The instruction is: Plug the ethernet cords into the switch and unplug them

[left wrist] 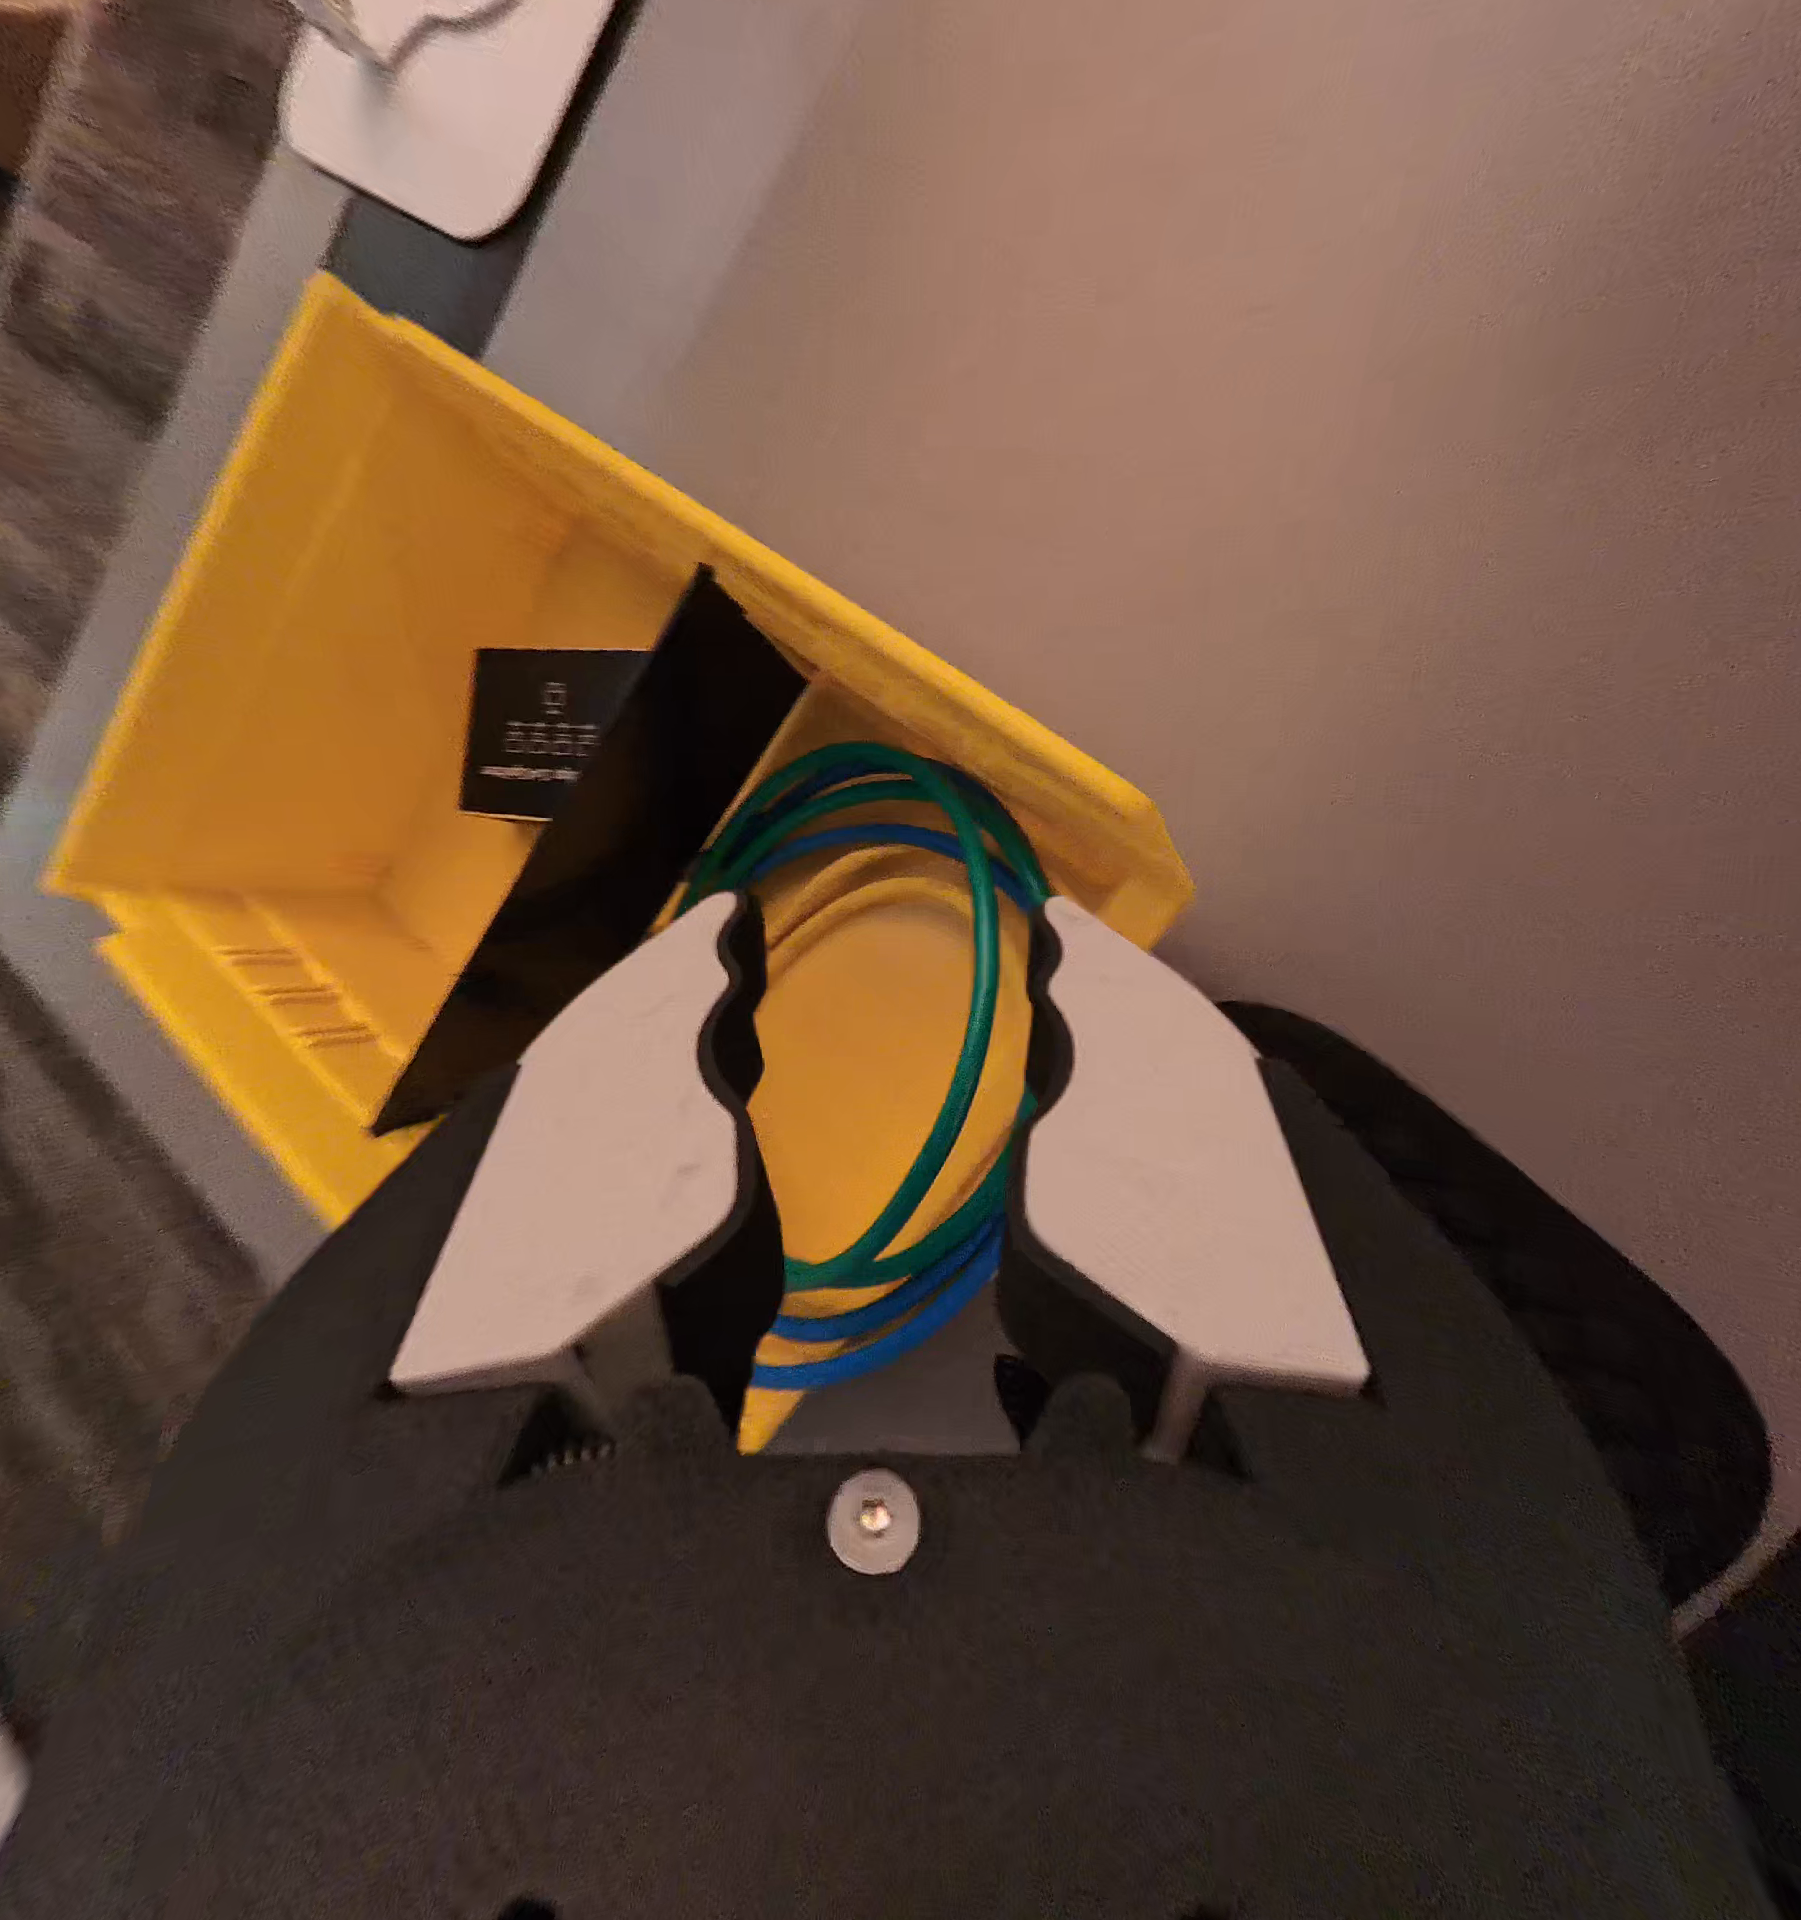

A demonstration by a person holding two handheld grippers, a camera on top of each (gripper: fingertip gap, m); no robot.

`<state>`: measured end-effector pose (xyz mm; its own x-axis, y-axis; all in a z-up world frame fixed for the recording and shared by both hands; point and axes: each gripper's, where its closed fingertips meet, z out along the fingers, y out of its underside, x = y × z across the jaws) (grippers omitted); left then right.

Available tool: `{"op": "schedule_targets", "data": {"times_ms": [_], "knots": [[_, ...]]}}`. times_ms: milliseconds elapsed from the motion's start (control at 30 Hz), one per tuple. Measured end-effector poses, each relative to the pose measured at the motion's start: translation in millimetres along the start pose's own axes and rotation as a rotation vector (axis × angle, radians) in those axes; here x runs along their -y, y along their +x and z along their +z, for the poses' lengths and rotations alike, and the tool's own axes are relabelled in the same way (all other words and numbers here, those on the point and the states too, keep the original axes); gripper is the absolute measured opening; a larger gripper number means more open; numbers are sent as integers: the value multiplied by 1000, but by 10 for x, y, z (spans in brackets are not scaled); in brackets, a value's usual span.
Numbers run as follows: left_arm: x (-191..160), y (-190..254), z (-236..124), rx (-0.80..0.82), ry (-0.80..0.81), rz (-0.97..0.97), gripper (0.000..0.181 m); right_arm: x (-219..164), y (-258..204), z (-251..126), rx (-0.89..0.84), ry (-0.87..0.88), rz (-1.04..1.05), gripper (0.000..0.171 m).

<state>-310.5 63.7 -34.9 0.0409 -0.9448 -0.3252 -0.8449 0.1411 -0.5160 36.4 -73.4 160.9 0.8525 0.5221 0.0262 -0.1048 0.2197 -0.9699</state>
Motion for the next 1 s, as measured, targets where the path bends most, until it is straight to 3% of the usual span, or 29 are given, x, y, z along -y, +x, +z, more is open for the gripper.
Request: {"op": "schedule_targets", "data": {"times_ms": [167, 267, 367, 533, 733, 867, 1000], "knots": [[-408, 265, 127, -325, -199, -122, 57, -86, 55, 45, -107, -79, -163, 50], [-566, 379, 119, -432, -286, -156, 42, -53, -7, 48, -144, -100, -291, 45], [-684, 390, 88, -449, -358, -153, 21, -107, -63, 76, -142, -149, -331, 42], [-720, 351, 110, -411, -379, -116, 10, -192, -64, 92, -151, -212, -390, 41], [-691, 312, 34, -427, -392, -104, 8, -165, -110, 110, -141, -194, -388, 38], [-506, 226, -78, -424, -328, -127, 6, -207, 243, 81, -407, -257, -401, 38], [-349, 21, -191, -336, -297, -148, 6, -154, 775, -213, -891, -270, -422, 38]]}}
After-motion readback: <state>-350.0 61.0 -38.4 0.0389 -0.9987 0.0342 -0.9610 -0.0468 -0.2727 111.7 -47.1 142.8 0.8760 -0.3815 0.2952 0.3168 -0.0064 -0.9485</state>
